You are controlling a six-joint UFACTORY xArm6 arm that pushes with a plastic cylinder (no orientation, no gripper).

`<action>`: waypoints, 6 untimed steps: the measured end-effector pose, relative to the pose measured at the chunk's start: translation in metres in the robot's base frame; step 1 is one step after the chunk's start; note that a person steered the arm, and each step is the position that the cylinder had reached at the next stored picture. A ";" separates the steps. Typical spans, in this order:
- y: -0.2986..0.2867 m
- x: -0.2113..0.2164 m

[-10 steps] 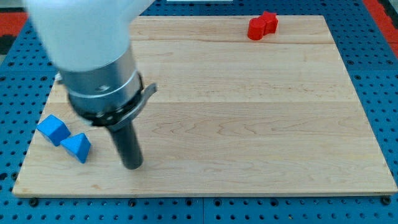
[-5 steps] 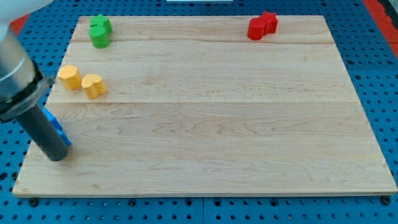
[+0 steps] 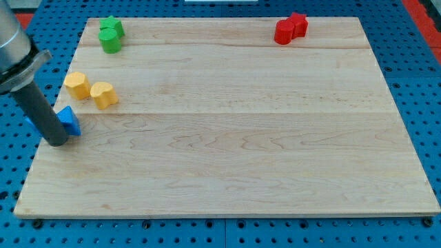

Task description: Place the blue blocks at the left center

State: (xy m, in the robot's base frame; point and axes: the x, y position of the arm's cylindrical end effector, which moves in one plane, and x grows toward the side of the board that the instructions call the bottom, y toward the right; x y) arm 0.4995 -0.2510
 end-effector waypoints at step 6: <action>-0.047 -0.049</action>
State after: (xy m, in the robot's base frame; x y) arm 0.4506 -0.2984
